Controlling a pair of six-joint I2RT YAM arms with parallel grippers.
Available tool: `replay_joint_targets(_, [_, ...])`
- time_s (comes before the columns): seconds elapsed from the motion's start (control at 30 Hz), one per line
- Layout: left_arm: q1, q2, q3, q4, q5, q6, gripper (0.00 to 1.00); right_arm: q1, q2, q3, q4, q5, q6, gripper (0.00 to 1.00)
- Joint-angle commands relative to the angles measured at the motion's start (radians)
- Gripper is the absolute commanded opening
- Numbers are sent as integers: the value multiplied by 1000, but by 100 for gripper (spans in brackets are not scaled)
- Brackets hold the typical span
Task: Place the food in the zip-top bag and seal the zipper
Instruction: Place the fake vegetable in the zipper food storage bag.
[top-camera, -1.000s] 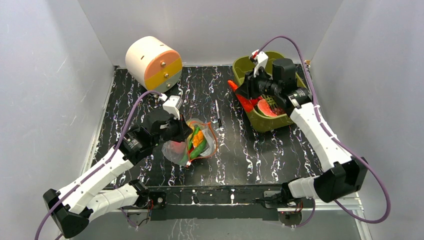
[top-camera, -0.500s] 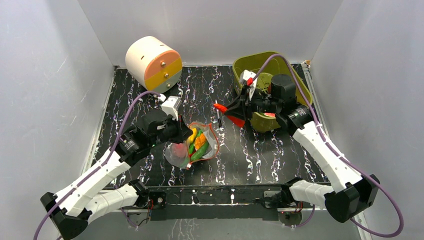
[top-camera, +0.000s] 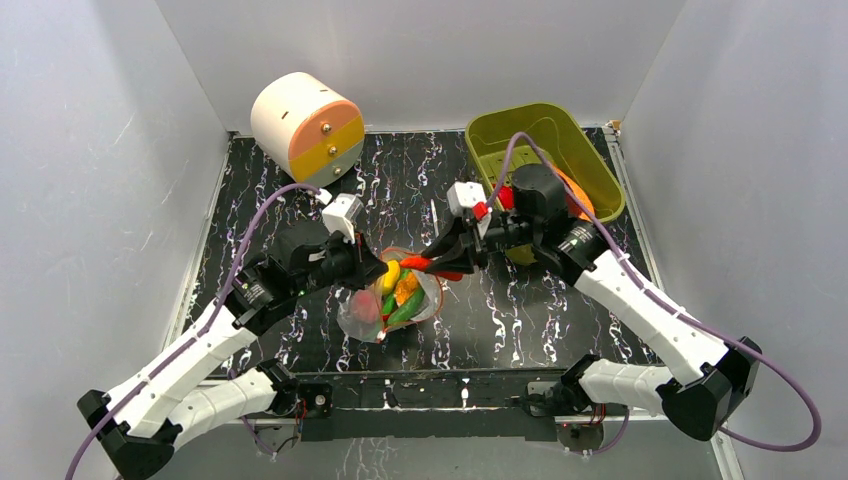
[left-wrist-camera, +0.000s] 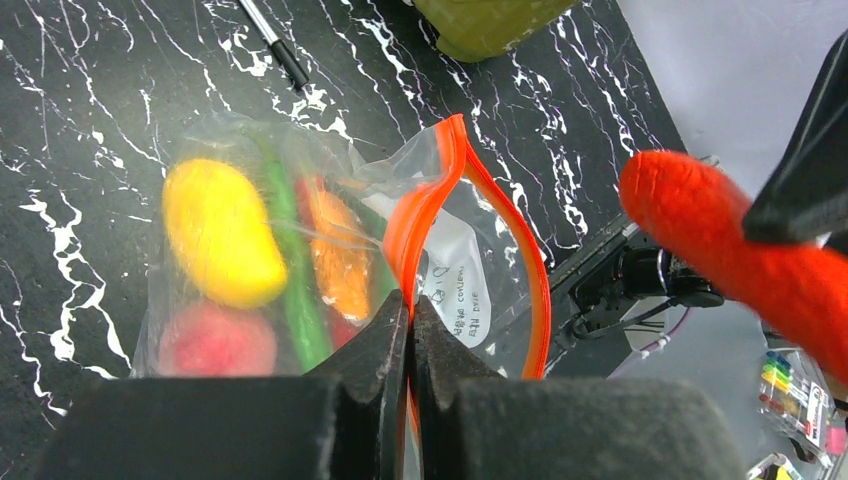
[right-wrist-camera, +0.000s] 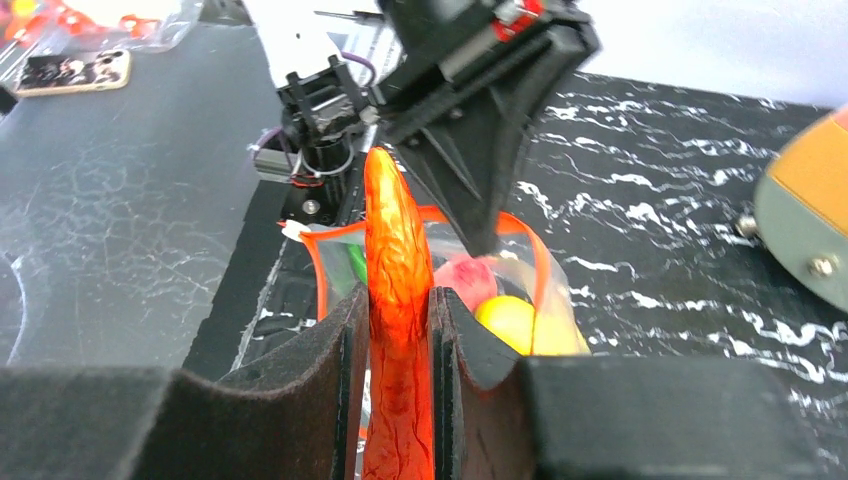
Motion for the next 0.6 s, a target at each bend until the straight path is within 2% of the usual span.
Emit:
replay_joint_targets(0.0, [-2,-36,30,31,60,6,0,84,0,11,59,2,-80,12])
replay_joint_targets(0.07, [-2,-42,26,38,75,6,0,115,9,17,52,-1,-115,12])
replay_joint_targets(0.17, [-2,-57,17,47,80,3,0,163,16,20,-9,-61,-288,10])
replay_joint_targets(0.3, [-2,-82,3,73,107,0,0,206,39,22,-19,-22,-336,9])
replay_joint_targets(0.57, [-2,-90,-8,88,165,15,0,237,107,69,-165,40,-491,8])
